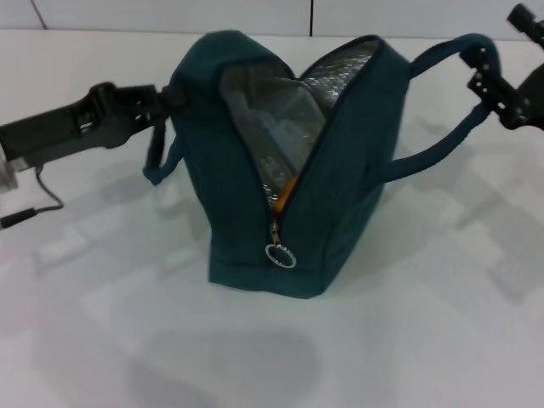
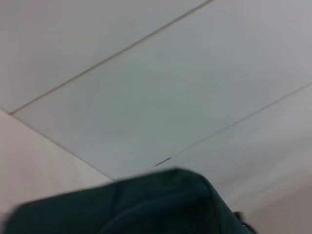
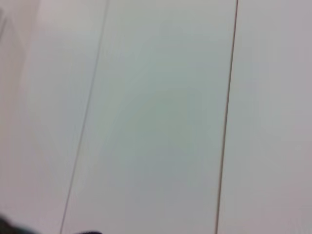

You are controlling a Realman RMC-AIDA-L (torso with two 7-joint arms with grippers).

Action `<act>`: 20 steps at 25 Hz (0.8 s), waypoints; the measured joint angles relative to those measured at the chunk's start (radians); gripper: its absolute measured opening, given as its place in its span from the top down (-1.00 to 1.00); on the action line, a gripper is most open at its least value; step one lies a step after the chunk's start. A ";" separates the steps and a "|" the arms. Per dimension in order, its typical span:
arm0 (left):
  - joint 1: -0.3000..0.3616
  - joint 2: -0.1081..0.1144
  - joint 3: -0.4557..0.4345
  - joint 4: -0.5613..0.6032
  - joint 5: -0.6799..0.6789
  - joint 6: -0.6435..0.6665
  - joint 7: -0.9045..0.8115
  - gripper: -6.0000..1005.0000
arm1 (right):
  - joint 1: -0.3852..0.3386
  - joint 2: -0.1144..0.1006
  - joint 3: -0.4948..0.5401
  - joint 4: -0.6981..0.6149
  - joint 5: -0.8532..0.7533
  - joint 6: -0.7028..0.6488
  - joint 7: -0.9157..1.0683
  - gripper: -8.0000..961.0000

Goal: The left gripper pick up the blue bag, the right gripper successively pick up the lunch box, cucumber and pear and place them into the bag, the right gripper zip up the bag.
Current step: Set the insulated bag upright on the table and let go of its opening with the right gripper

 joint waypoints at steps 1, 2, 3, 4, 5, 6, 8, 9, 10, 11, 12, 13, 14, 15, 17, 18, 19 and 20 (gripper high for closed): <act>0.021 0.003 0.000 0.000 -0.001 0.001 0.000 0.84 | -0.005 0.000 0.000 0.000 0.001 -0.020 -0.006 -0.39; 0.021 0.003 0.000 0.000 -0.001 0.001 0.000 0.84 | -0.014 -0.002 0.001 -0.001 0.001 -0.060 -0.012 -0.39; 0.029 0.004 -0.001 0.000 -0.002 0.001 0.000 0.84 | -0.018 -0.005 -0.001 -0.006 0.000 -0.079 -0.008 -0.39; 0.038 0.004 -0.001 0.000 -0.004 0.002 0.000 0.84 | -0.020 -0.006 -0.002 -0.008 -0.002 -0.088 -0.003 -0.39; 0.042 0.004 -0.001 0.000 -0.005 0.003 0.000 0.84 | -0.023 -0.009 -0.007 -0.018 -0.015 -0.102 0.016 -0.39; 0.045 0.003 -0.002 0.000 -0.005 0.005 0.000 0.84 | -0.025 -0.011 -0.010 -0.025 -0.032 -0.107 0.032 -0.39; 0.050 -0.002 -0.001 0.000 -0.005 0.018 0.000 0.84 | -0.030 -0.011 -0.011 -0.038 -0.067 -0.120 0.054 -0.39; 0.052 -0.004 -0.001 -0.003 -0.004 0.029 0.001 0.84 | -0.040 -0.009 -0.011 -0.052 -0.080 -0.135 0.060 -0.39; 0.054 -0.005 0.000 -0.008 -0.001 0.038 0.002 0.84 | -0.051 -0.008 -0.011 -0.066 -0.087 -0.151 0.064 -0.39; 0.054 -0.005 0.000 -0.018 0.002 0.044 0.005 0.84 | -0.061 -0.007 -0.011 -0.075 -0.087 -0.158 0.066 -0.39; 0.052 -0.005 0.001 -0.035 0.007 0.050 0.010 0.84 | -0.070 -0.007 -0.011 -0.085 -0.089 -0.160 0.068 -0.39; 0.050 -0.005 0.001 -0.046 0.011 0.052 0.014 0.84 | -0.076 -0.008 -0.013 -0.090 -0.092 -0.154 0.073 -0.39; 0.047 -0.005 0.002 -0.060 0.015 0.053 0.021 0.84 | -0.076 -0.011 -0.014 -0.091 -0.102 -0.129 0.085 -0.39; 0.044 -0.004 0.002 -0.068 0.017 0.053 0.026 0.84 | -0.075 -0.012 -0.015 -0.088 -0.108 -0.116 0.093 -0.39; 0.041 -0.003 0.002 -0.077 0.016 0.058 0.032 0.84 | -0.070 -0.013 -0.018 -0.066 -0.135 -0.074 0.118 -0.39; 0.040 -0.003 0.002 -0.078 0.013 0.060 0.033 0.84 | -0.069 -0.013 -0.018 -0.057 -0.145 -0.065 0.123 -0.39; 0.038 -0.003 0.002 -0.078 0.008 0.064 0.033 0.84 | -0.070 -0.012 -0.019 -0.050 -0.157 -0.063 0.125 -0.39; 0.036 -0.003 0.002 -0.078 0.002 0.067 0.036 0.84 | -0.071 -0.012 -0.019 -0.047 -0.162 -0.065 0.126 -0.39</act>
